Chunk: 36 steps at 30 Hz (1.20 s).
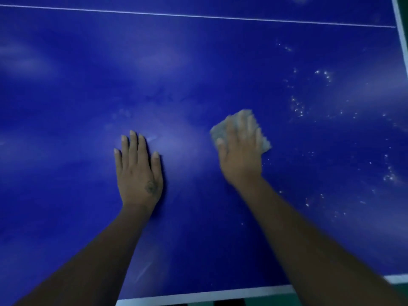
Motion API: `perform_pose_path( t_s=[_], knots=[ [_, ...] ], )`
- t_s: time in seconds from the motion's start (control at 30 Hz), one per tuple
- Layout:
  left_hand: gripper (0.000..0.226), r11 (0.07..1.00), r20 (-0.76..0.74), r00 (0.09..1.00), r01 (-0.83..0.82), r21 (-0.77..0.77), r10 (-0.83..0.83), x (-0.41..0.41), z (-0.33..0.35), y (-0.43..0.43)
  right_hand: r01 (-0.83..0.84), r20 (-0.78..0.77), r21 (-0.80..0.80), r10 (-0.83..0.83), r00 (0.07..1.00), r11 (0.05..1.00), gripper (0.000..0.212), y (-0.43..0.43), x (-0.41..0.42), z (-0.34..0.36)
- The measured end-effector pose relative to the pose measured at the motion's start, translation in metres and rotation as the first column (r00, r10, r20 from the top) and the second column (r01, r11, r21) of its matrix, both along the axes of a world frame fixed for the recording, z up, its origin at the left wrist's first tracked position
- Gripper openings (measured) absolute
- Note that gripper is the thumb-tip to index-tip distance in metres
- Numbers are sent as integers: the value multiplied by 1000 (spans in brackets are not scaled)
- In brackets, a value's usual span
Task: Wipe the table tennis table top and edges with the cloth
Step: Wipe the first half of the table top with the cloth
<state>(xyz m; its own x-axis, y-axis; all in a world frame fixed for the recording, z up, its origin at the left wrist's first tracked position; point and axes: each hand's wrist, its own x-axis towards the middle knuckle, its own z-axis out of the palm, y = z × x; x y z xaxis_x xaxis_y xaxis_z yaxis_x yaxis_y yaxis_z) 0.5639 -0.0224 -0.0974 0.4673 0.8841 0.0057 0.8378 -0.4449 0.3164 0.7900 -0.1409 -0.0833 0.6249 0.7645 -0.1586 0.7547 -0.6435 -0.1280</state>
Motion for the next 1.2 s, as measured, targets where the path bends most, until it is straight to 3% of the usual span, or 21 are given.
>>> perform_pose_path(
  t_s=[0.13, 0.3, 0.37, 0.5, 0.63, 0.73, 0.9, 1.0, 1.1, 1.2],
  knots=[
    [59, 999, 144, 989, 18, 34, -23, -7, 9, -66, -244, -21, 53, 245, 969, 968, 65, -61, -91, -13],
    [63, 997, 58, 996, 67, -45, -64, -22, 1, -161, -396, -103, 28, 397, 912, 918, 66, -114, -66, -12],
    [64, 995, -8, 996, 90, -41, -91, -28, -5, -180, -347, -85, 21, 348, 934, 938, 64, -114, -26, -9],
    [68, 994, -101, 989, 103, -31, -106, -31, -12, -185, -40, -15, -8, 40, 999, 999, 64, -86, 61, -2],
    [68, 995, -112, 989, 100, -7, -100, -30, -12, -186, 114, -51, -7, -114, 992, 993, 65, -52, 79, 2],
    [68, 996, -99, 991, 93, 4, -92, -29, -11, -185, 36, -14, 2, -36, 999, 999, 64, -47, 32, 5],
    [68, 995, -79, 993, 92, 23, -90, -31, -11, -185, -323, -40, 28, 324, 945, 946, 67, -105, -70, -6],
    [68, 995, -68, 994, 92, 37, -89, -31, -13, -186, -450, -61, 36, 451, 890, 892, 66, -138, -64, -11],
    [68, 995, -55, 995, 84, 50, -81, -31, -14, -186, -407, -45, 66, 410, 911, 911, 63, -137, -11, -11],
    [67, 995, -63, 995, 82, 58, -78, -31, -13, -187, -182, -2, 63, 182, 983, 981, 60, -120, 58, -9]
  ],
)
